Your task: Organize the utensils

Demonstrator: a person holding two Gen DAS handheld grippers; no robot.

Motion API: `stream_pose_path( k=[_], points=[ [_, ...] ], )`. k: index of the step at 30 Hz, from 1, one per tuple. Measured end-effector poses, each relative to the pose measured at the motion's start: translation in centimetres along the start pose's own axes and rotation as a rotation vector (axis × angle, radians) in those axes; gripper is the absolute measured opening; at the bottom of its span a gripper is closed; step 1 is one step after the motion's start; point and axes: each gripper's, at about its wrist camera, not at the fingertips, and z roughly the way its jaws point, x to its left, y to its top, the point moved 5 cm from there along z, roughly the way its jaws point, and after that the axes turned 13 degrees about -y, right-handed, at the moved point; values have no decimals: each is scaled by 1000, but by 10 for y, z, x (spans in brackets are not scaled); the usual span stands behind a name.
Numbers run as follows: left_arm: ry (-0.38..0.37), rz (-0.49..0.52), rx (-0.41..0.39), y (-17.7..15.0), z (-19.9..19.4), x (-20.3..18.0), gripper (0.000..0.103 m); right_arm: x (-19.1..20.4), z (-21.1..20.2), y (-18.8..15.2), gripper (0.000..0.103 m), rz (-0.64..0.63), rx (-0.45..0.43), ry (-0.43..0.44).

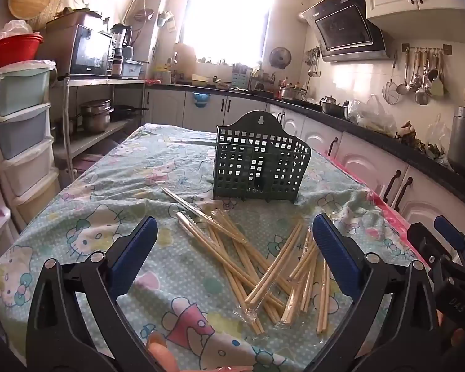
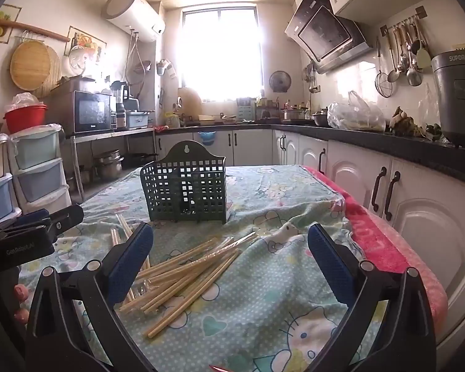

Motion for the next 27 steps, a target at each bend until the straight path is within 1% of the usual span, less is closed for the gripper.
stream_pose_path(
  k=[1,2,6,9,10,11,27],
  points=[
    [-1,-3,2,0,0,0,93,0,0,0,97,-1,-1,0],
    [3,17,-12,0,-1,-1,93,0,0,0,97,-3,-2,0],
    [5,18,-14,0,-3,-3,93,-2,1,-1,97,-7,-5,0],
    [4,18,-15,-1,-5,-5,93,2,-6,-1,97,-4,-7,2],
    [2,12,-7,3,-2,0,93,2,-6,-1,97,-4,-7,2],
    [3,13,-8,4,-3,0,93,2,-2,-1,97,-9,-8,3],
    [-2,15,-12,3,-2,-3,93,-1,-5,3,97,-1,-18,0]
  ],
)
